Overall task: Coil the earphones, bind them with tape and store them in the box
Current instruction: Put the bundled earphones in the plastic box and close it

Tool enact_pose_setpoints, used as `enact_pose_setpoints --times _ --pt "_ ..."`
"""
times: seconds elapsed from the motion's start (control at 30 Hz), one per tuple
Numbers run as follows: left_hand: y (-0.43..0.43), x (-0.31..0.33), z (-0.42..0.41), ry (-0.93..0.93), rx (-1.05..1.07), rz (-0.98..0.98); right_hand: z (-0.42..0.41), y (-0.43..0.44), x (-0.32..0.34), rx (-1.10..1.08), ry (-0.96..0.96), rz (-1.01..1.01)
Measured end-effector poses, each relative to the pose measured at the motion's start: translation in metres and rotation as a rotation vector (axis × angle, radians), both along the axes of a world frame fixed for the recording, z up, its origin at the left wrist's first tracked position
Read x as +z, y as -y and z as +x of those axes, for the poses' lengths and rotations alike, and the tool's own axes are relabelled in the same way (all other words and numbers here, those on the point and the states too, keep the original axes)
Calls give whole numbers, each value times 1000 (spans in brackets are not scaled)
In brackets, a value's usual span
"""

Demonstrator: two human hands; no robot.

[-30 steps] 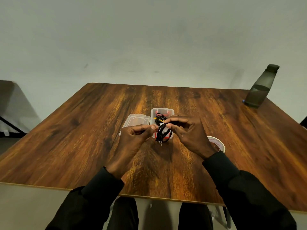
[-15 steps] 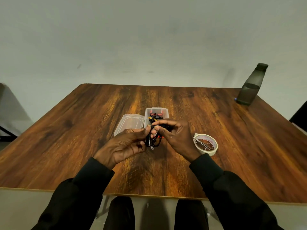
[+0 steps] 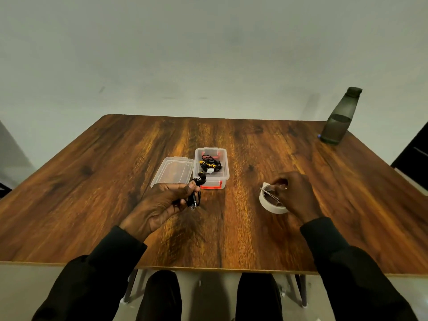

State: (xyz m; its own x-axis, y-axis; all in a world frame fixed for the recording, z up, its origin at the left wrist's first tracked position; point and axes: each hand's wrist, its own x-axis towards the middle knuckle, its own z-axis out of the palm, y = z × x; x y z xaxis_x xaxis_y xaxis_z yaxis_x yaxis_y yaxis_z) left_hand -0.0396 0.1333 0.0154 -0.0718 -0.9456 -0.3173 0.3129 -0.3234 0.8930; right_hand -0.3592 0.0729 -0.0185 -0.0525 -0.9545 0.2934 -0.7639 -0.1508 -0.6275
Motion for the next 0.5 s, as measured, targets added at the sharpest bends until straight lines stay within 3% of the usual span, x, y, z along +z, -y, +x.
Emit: enact_pose_setpoints --times 0.1,0.2,0.33,0.5 --pt "3 -1 -2 5 -5 -14 -20 11 -9 -40 -149 182" --pt "3 -2 -5 21 6 -28 -18 11 -20 29 -169 214" --pt "1 -5 -8 50 0 -28 -9 6 -24 18 -137 131" --pt "-1 -7 -5 72 10 -48 4 -10 -6 86 65 -99"
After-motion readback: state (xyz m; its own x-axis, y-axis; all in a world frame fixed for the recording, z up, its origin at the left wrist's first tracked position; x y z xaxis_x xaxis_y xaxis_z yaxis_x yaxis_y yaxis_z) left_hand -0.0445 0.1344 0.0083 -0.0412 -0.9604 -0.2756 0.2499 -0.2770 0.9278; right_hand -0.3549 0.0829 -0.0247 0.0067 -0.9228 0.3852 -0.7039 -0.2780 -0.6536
